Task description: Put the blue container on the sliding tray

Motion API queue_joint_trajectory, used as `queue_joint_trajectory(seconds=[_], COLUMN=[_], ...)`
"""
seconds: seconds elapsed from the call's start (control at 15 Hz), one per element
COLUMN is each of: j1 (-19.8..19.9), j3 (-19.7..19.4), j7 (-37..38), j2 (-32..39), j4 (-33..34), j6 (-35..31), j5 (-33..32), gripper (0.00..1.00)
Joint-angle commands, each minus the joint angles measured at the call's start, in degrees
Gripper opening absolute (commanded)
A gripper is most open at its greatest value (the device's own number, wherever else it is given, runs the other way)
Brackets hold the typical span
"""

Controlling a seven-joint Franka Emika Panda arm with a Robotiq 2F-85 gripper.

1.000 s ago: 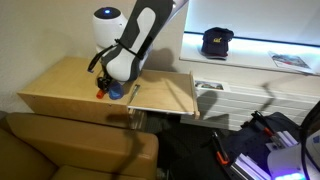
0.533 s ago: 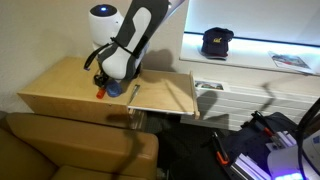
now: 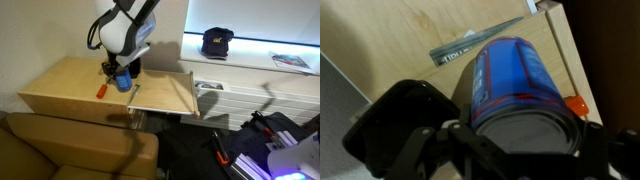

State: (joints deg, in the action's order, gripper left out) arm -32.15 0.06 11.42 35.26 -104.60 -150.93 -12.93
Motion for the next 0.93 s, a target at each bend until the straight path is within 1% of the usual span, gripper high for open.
queue_joint_trajectory(seconds=[0.0,0.13,0.27,0.47,0.6,0.67,0.73,0.87], j1=[5.70,8.12,9.87,11.64,10.55,9.09,6.51,3.76], j3=[2.62,1.95,0.37,-3.77,-10.16,-14.68,-20.63,-29.86], j7=[0.77,3.11,7.34,15.14,21.69,25.41,30.38,40.53], j2=[-11.35,-15.39,-18.06,-21.32,-22.51,-22.66,-22.05,-19.78], j4=[-11.71,-18.44,-25.00,-35.43,-41.77,-44.64,-46.65,-46.13], j6=[1.75,0.09,-3.12,-10.94,-18.02,-21.80,-25.62,-30.22], j5=[2.20,2.63,1.96,-0.73,-6.13,-9.59,-14.82,-25.62], gripper=[0.58,0.58,0.58,0.58,0.58,0.58,0.58,0.58])
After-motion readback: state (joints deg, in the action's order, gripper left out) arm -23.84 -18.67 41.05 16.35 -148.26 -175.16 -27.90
